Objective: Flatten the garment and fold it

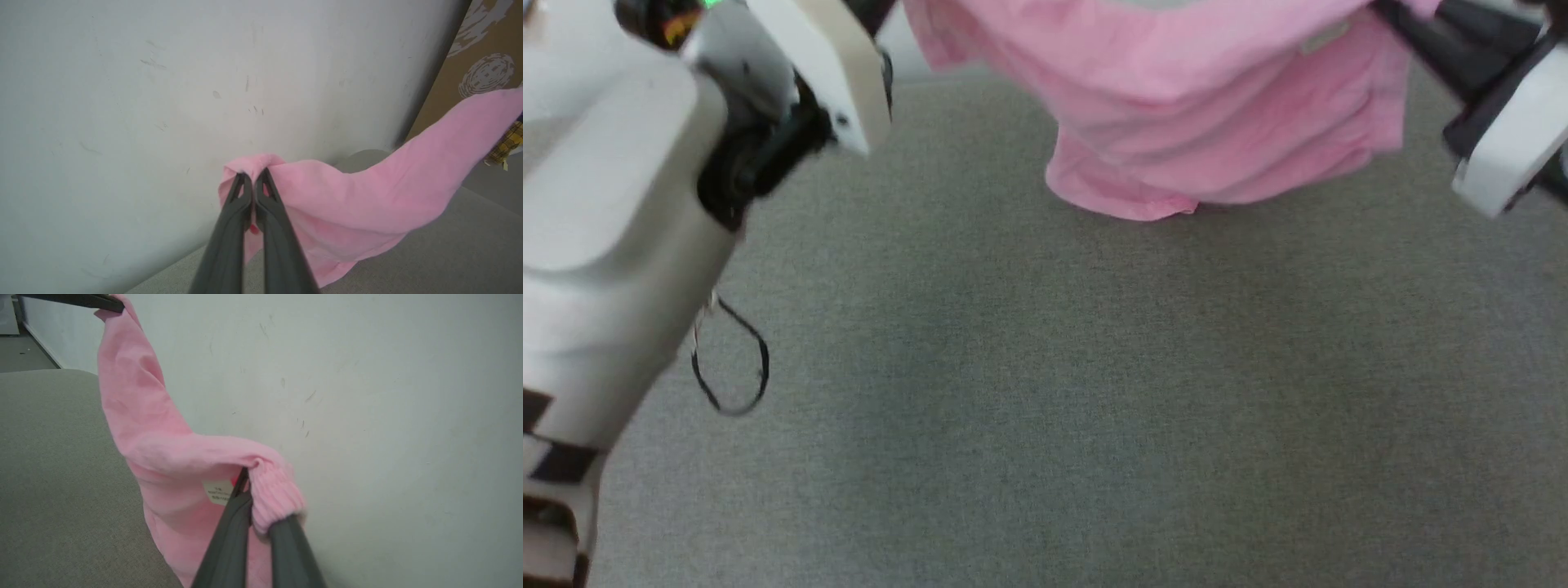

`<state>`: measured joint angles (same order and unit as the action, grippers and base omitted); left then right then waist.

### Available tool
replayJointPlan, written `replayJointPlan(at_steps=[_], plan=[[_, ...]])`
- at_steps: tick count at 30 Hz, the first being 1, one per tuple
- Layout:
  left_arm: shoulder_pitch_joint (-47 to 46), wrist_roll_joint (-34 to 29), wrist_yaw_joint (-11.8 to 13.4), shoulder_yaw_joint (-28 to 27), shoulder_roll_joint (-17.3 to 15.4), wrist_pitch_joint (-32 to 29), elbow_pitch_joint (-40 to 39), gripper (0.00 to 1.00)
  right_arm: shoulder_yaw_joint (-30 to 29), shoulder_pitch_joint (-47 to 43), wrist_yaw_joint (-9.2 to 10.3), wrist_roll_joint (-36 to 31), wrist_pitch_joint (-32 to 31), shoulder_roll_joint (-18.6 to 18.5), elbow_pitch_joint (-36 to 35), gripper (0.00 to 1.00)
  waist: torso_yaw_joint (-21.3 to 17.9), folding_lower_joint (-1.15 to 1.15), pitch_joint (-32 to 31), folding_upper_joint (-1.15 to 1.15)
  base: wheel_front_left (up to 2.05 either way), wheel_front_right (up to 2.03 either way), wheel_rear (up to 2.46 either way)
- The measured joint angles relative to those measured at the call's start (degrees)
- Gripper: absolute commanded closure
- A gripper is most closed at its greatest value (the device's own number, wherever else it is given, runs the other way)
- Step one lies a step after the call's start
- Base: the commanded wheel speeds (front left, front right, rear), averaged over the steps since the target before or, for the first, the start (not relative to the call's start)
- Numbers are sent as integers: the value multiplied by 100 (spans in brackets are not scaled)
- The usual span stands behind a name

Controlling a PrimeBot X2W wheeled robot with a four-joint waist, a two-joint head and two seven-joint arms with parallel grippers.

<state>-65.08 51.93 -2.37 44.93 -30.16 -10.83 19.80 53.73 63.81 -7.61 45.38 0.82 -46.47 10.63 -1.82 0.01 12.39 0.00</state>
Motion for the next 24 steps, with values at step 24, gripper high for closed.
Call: replayJointPlan(at_steps=[24], plan=[[-3629,-667,688,-1246,654,1897,1468,100,-455,4162,-2,-544,834,772,2265,100,30,1,1956,0,0,0,0]])
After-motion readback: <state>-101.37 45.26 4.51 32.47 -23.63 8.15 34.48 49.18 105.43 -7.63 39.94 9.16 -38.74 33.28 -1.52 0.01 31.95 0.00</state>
